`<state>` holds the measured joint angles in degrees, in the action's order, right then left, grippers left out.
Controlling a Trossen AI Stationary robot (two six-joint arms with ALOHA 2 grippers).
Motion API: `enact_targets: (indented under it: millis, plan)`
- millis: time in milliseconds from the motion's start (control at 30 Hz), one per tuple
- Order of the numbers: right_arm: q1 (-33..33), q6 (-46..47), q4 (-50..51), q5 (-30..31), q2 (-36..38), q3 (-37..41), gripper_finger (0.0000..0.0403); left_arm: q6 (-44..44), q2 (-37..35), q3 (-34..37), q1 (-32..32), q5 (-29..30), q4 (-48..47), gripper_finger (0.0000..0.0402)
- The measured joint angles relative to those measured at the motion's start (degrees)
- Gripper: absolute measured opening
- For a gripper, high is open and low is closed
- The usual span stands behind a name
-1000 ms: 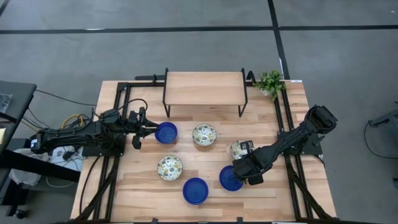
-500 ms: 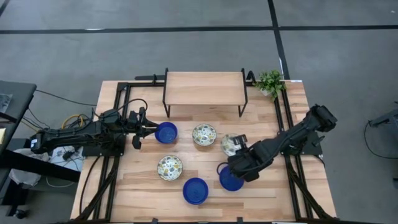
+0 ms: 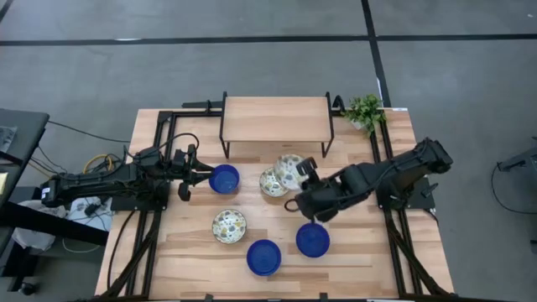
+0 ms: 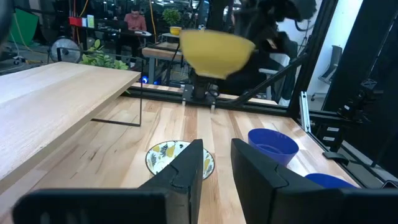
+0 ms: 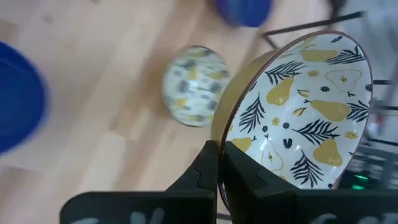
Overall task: Pick & Place Mini bowls
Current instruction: Put the right white patterned bowl on the shelf
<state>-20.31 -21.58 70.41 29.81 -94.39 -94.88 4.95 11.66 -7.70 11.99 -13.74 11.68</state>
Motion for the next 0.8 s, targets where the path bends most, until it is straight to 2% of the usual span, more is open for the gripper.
enact_targets:
  millis: [433, 633, 800]
  plan:
    - [9.94, -14.19, -0.12, 9.96, 0.04, -1.5, 0.0, -0.02, 0.0, -0.01, -0.01, 0.0, 0.02, 0.0082]
    - [12.26, -14.98, -0.08, 16.92, 0.07, -1.5, 0.0, -0.01, 0.0, -0.01, -0.02, 0.0, 0.24, 0.0082]
    - [12.54, -15.04, 0.92, 19.49, 0.07, -1.5, 0.0, 0.0, 0.0, 0.0, -0.01, 0.0, 0.34, 0.0082]
